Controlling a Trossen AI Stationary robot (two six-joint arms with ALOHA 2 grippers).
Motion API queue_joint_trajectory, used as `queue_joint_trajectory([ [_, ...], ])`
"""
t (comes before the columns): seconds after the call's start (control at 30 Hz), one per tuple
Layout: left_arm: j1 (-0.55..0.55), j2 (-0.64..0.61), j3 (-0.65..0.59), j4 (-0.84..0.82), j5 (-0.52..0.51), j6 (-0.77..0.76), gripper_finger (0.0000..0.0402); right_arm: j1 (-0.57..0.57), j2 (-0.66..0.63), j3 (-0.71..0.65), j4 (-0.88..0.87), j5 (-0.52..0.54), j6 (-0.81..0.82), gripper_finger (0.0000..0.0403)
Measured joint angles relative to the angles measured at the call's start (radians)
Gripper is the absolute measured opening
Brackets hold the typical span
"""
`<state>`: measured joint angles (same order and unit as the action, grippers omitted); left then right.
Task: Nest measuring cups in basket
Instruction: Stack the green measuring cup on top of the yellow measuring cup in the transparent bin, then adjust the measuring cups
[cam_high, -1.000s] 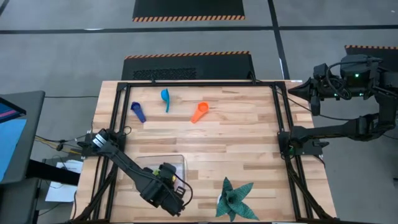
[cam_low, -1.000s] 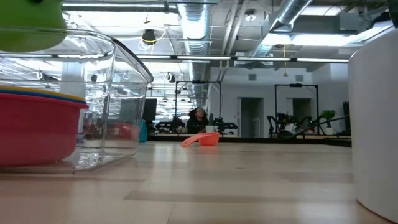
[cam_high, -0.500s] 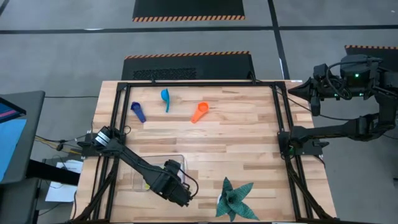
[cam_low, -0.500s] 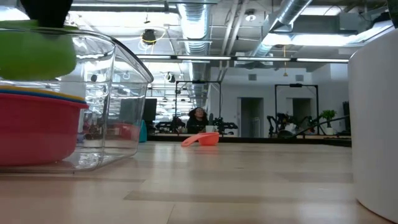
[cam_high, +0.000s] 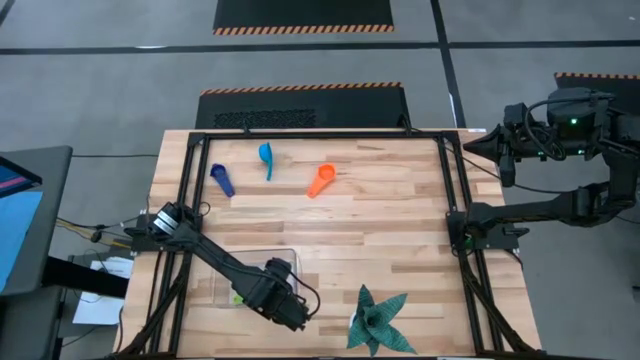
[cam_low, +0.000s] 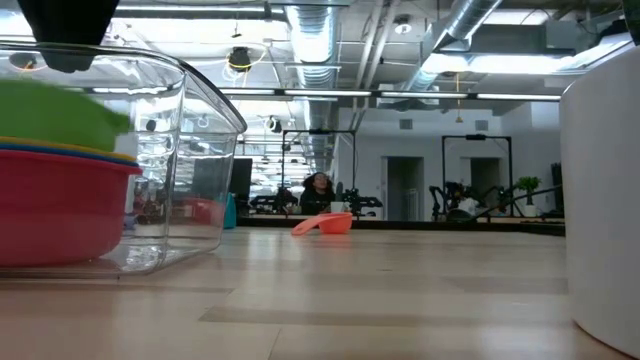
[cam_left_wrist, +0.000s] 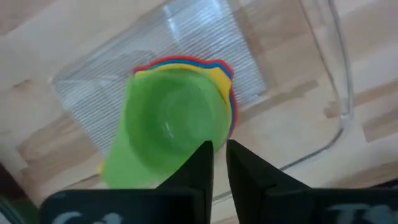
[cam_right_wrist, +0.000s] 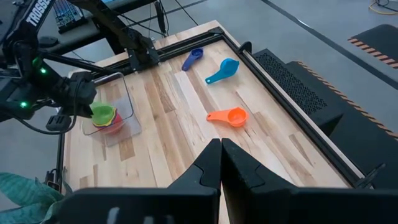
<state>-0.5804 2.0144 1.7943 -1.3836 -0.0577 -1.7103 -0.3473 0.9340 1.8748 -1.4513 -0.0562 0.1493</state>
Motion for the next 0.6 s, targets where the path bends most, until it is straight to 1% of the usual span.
queue_joint_trajectory([
  [0.27, 0.000, 0.000, 0.000, -0.021, -0.003, 0.018, 0.0051, 0.000, 0.000, 0.000, -0.018, 0.000, 0.000, 0.0027],
  [0.33, 0.000, 0.000, 0.008, -0.030, -0.045, 0.052, 0.0052, 0.000, 0.000, 0.000, -0.025, 0.000, -0.001, 0.0027],
  [0.4, 0.002, -0.002, 0.039, -0.071, -0.144, 0.068, 0.0052, 0.000, 0.000, 0.000, -0.036, 0.000, 0.000, 0.0027],
  [0.47, 0.010, -0.014, 0.073, -0.102, -0.281, 0.118, 0.0052, 0.000, 0.000, 0.000, -0.042, 0.000, -0.001, 0.0027],
  [0.53, 0.018, -0.026, 0.110, -0.163, -0.456, 0.234, 0.0052, 0.000, 0.000, 0.000, -0.042, 0.000, 0.000, 0.0027],
  [0.57, 0.021, -0.032, 0.126, -0.192, -0.554, 0.311, 0.0052, 0.000, 0.000, 0.000, -0.041, 0.000, 0.000, 0.0027],
  [0.6, 0.025, -0.042, 0.133, -0.190, -0.662, 0.420, 0.0052, 0.000, 0.000, 0.000, -0.040, 0.000, 0.000, 0.0027],
])
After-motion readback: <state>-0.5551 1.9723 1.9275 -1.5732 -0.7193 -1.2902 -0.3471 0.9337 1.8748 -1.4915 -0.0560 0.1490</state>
